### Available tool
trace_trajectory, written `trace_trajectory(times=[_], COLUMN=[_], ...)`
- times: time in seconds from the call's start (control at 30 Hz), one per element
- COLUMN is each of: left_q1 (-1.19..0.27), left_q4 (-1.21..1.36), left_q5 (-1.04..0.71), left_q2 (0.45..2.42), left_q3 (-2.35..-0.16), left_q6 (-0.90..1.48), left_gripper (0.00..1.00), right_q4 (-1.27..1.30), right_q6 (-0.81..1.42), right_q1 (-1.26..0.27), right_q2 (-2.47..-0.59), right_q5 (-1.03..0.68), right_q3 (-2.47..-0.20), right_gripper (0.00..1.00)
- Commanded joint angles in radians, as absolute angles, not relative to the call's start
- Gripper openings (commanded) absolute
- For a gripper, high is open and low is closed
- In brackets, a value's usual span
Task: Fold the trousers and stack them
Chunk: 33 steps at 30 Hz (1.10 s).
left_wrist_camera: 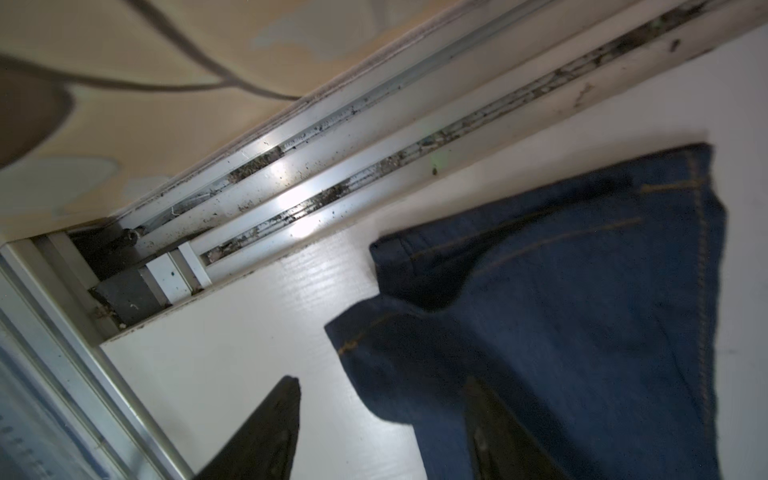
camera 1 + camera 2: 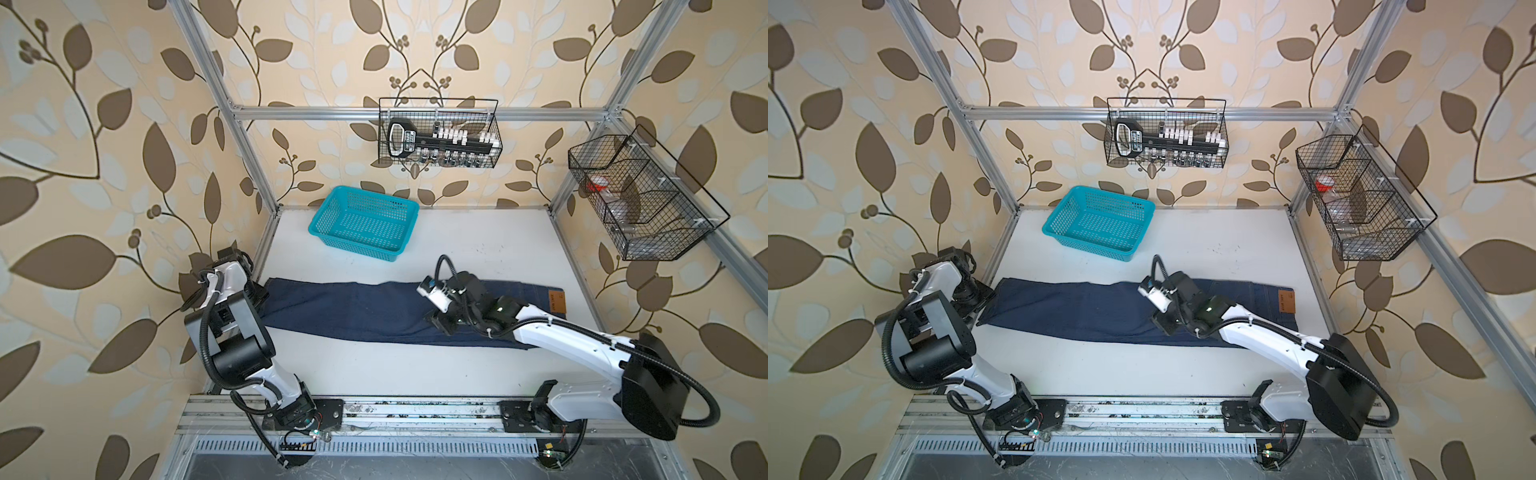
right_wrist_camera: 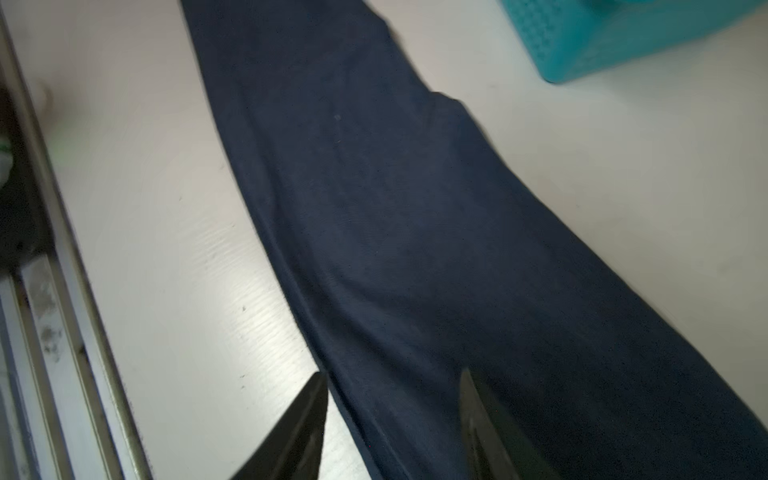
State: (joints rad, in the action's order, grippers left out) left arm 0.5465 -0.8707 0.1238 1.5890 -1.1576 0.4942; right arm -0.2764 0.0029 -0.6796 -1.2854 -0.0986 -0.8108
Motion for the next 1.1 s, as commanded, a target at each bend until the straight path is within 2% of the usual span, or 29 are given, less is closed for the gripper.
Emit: trace_trajectory(times=[0.0, 0.13, 0.27, 0.43, 0.6, 0.8, 0.93, 1.03, 1.07], left_q1=[0.435, 0.243, 0.057, -0.203, -0.421, -0.583, -0.631, -0.638, -0.642], left_q4=[-0.94, -0.951, -0.899, -0.84, -0.765, -0.671, -0.652, -0.617, -0.617], left_q5=[0.017, -0.041, -0.081, -0.066, -0.073, -0.131, -0.176, -0.212, -0.216], left_q2=[1.495, 1.43, 1.376, 1.431, 1.601, 1.777, 1.867, 1.896, 1.901], left_q3=[-1.172, -1.112, -1.051, -1.092, -1.215, -1.358, -1.399, -1.363, -1.354], left_q6=[0.518, 0.634, 0.757, 0.826, 0.809, 0.752, 0.702, 0.691, 0.68], left_gripper=[0.66, 0.66, 0.66, 0.66, 0.67, 0.67, 0.66, 0.66, 0.65], right_q4=[-0.353, -0.47, -0.569, -0.698, -0.724, -0.542, -0.422, -0.405, -0.396], right_q6=[0.274, 0.475, 0.634, 0.769, 0.833, 0.934, 0.935, 0.923, 0.915], right_q1=[-0.508, -0.334, -0.129, 0.067, 0.196, 0.211, 0.225, 0.232, 0.233], right_q2=[-1.223, -1.128, -1.025, -0.884, -0.837, -0.901, -0.983, -1.046, -1.054], right_q5=[-0.121, -0.021, -0.046, -0.038, -0.069, -0.13, -0.135, -0.131, -0.143], right_q3=[-0.761, -0.729, -0.654, -0.565, -0.495, -0.421, -0.422, -0.43, -0.431], right_gripper=[0.53, 0.56, 0.57, 0.6, 0.62, 0.64, 0.55, 0.38, 0.29])
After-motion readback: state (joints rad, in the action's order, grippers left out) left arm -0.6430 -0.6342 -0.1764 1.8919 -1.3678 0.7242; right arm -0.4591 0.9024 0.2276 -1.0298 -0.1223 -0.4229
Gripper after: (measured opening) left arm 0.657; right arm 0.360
